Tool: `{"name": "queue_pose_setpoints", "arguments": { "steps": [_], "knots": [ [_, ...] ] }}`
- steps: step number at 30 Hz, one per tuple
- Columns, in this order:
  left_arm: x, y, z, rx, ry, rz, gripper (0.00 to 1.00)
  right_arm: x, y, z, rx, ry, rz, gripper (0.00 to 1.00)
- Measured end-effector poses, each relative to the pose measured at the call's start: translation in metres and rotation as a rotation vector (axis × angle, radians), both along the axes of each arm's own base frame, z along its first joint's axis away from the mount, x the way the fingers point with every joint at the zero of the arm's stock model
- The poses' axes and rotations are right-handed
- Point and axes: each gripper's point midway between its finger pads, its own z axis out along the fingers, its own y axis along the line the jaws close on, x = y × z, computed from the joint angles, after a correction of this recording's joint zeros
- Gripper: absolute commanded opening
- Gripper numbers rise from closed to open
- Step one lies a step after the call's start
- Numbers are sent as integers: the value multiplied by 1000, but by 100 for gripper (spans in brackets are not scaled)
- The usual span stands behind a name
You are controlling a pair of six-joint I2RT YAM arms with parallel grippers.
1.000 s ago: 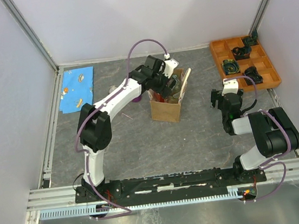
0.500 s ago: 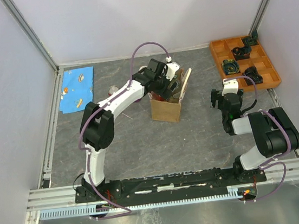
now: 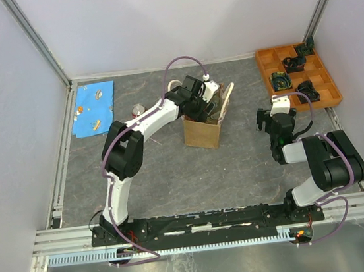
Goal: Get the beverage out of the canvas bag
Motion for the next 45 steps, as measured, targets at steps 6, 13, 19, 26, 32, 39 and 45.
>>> {"name": "queue_pose_setpoints", "arguments": {
  "steps": [6,13,19,26,32,39,45],
  "knots": [
    [0,0,0,1,-1,0,4,0,0,0,0,0,0,99],
    [0,0,1,-1,-2,0,3,0,0,0,0,0,0,99],
    [-6,-1,8,6,21,-12,3,0,0,0,0,0,0,99],
    [-13,-8,67,-38,-21,-35,3,0,0,0,0,0,0,99],
    [-16,-18,138,-100,-131,-53,3,0,0,0,0,0,0,99],
    [-25,-24,178,-129,-182,-83,3,0,0,0,0,0,0,99],
    [-28,-9,216,-129,-240,-44,3,0,0,0,0,0,0,99]
  ]
}}
